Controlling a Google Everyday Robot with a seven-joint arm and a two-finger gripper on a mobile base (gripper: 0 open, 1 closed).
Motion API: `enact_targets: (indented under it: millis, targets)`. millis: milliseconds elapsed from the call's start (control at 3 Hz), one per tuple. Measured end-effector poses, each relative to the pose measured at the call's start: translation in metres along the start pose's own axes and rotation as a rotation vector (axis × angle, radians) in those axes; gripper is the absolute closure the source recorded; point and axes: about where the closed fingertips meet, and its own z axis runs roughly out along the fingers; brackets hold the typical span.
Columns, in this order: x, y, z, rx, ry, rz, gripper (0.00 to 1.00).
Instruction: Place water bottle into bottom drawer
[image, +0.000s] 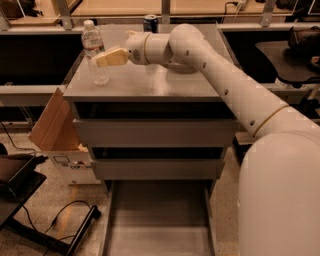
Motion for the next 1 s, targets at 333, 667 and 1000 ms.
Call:
enact_targets:
  millis: [333,667,1000]
  targets:
    - [-0.017,0.01,0.013,-0.027,-0.032,-0.01,0.0]
    - [-0.026,0.019,0.022,-0.037,-0.04,-0.012,0.0]
    - [-0.023,0.023,0.034,-0.035,-0.029,0.003,0.0]
